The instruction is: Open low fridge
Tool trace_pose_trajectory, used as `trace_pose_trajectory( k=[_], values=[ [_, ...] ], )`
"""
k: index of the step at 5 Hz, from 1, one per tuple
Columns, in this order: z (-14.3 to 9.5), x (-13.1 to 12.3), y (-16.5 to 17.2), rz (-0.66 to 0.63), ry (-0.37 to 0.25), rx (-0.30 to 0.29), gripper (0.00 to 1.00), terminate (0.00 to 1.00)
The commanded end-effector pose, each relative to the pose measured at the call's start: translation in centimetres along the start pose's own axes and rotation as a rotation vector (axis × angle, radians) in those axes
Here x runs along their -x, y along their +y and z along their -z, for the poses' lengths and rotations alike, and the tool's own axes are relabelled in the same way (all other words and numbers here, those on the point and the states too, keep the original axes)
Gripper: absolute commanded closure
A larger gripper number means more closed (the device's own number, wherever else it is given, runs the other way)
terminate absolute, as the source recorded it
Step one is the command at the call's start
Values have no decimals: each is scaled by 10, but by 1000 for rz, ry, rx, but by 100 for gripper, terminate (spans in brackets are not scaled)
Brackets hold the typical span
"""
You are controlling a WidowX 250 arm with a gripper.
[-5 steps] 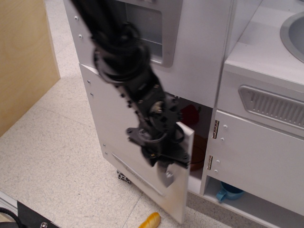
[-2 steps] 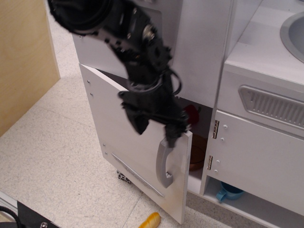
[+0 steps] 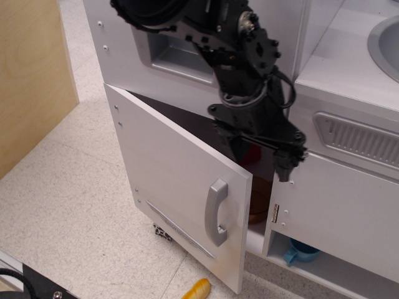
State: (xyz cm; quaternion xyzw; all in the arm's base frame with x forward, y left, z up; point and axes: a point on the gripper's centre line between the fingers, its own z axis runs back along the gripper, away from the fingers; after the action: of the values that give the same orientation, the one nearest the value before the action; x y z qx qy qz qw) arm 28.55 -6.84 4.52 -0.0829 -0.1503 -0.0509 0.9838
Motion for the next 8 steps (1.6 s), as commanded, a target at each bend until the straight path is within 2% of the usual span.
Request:
trace_pose_trajectory(
  k=[1, 2, 3, 4, 6, 8],
  values=[
    [31, -9, -4, 49, -40, -84, 0, 0],
    [42, 2, 7, 53, -28, -121, 0, 0],
    [40, 11, 22, 12, -19, -155, 0, 0],
    [37, 26, 50, -83, 39, -213, 0, 0],
    [34, 50, 99, -167, 117, -264, 0, 0],
    [32, 58, 133, -173, 112, -298, 0, 0]
  ],
)
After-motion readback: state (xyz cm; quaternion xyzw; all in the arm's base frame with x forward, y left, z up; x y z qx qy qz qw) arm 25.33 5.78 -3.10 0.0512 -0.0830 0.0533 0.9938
